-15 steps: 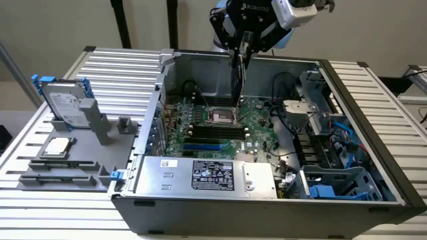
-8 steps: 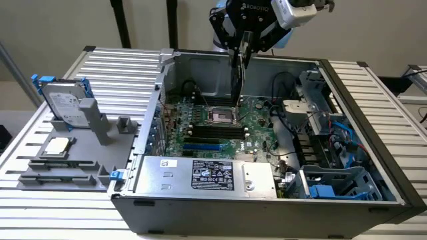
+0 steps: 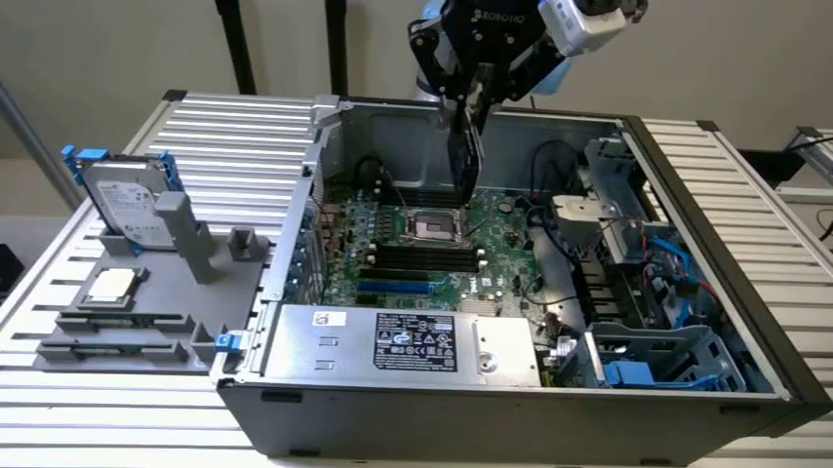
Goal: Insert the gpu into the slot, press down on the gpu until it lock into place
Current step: 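Insert the gpu into the slot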
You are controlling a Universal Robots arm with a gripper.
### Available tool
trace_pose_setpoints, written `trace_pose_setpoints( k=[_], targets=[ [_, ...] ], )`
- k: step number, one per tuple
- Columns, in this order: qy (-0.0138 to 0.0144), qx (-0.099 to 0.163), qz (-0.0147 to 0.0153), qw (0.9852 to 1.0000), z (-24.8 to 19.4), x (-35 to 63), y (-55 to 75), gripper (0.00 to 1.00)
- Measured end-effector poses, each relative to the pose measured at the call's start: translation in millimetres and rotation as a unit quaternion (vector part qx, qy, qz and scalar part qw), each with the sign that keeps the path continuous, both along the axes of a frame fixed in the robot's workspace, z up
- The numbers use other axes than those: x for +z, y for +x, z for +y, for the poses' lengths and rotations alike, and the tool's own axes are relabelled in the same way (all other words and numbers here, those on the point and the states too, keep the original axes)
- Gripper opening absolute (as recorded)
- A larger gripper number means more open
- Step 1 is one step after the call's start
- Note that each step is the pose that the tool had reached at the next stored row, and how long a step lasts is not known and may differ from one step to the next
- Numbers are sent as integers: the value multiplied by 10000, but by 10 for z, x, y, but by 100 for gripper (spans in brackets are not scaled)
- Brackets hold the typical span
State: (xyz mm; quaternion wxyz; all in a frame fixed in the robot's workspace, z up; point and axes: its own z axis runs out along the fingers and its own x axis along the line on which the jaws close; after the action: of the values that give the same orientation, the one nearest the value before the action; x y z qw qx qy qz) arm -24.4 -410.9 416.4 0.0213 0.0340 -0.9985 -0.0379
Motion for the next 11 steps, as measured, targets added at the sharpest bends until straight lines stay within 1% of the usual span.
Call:
trace_pose_setpoints(
  k=[3,6,9,11],
  targets=[
    [0,270,0,9996,0,-9,0,26],
    [0,547,0,9985,0,-18,0,26],
    [0,816,0,9967,0,-28,0,26],
    [0,1004,-1,9950,0,-37,0,26]
  ],
)
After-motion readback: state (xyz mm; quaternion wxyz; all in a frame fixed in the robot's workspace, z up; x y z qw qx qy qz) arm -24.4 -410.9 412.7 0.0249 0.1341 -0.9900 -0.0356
